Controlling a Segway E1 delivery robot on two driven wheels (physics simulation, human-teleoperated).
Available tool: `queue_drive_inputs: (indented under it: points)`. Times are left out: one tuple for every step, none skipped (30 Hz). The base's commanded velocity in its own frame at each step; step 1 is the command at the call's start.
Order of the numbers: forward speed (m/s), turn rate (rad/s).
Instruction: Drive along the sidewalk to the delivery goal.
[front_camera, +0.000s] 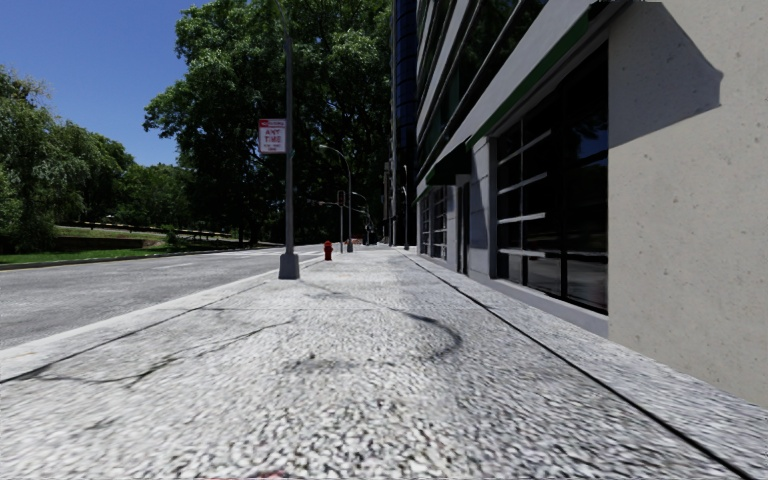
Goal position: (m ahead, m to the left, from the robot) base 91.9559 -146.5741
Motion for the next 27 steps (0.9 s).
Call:
queue_drive_inputs:
  points:
    - [2.00, 0.00]
    - [2.00, 0.00]
    - [2.00, 0.00]
    - [2.00, 0.00]
    - [2.00, 0.00]
    - [2.00, 0.00]
    - [2.00, 0.00]
    - [2.00, 0.00]
    - [2.00, 0.00]
    - [2.00, 0.00]
    - [2.00, 0.00]
    - [2.00, 0.00]
    - [2.00, 0.00]
    - [2.00, 0.00]
    - [2.00, 0.00]
    - [2.00, 0.00]
    - [2.00, 0.00]
    - [2.00, 0.00]
    - [2.00, 0.00]
    - [2.00, 0.00]
    - [2.00, 0.00]
    - [2.00, 0.00]
    - [2.00, 0.00]
    - [2.00, 0.00]
    - [2.00, 0.00]
    - [2.00, 0.00]
    - [2.00, 0.00]
